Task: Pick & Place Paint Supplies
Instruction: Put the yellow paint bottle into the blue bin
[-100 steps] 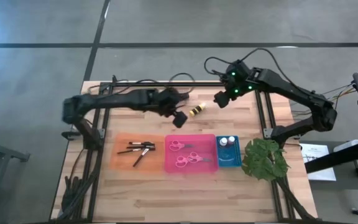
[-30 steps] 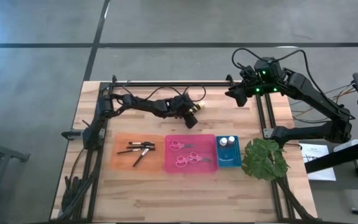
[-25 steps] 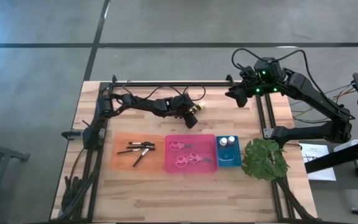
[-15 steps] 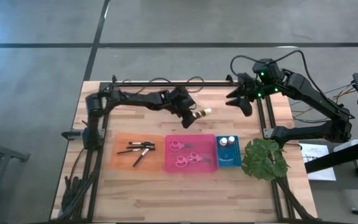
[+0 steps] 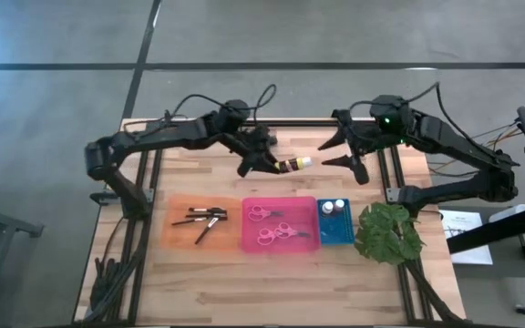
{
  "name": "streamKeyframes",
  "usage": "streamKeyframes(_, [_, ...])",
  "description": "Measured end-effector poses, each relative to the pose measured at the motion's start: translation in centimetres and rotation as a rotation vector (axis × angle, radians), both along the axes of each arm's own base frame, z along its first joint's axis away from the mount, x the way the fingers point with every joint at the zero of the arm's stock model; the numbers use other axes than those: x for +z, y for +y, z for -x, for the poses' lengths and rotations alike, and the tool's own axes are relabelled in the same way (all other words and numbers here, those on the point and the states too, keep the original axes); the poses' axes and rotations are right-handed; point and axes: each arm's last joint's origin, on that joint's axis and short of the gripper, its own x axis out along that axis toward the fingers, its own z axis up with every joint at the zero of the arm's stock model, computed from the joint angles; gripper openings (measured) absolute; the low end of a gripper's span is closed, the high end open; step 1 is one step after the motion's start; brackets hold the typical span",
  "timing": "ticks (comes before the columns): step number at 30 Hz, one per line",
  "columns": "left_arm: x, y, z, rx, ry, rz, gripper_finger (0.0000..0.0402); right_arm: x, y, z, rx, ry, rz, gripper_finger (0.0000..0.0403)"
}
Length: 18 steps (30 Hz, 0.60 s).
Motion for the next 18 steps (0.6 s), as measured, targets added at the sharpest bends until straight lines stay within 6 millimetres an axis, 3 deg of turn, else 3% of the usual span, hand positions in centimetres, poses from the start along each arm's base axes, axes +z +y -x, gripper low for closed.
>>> streamKeyframes(5, [1.6,-0.4,0.9,0.002,-0.034,0.004,0.0127,1.4,1.3,-1.5,-0.072,-0.145,0.161,0.0183])
streamKeyframes(18, [2.5,-0.8,1.4,-0.011,-0.060,0.010,0.0127,1.1,1.8,-4.3,-0.080,-0.061,0.074,0.0183])
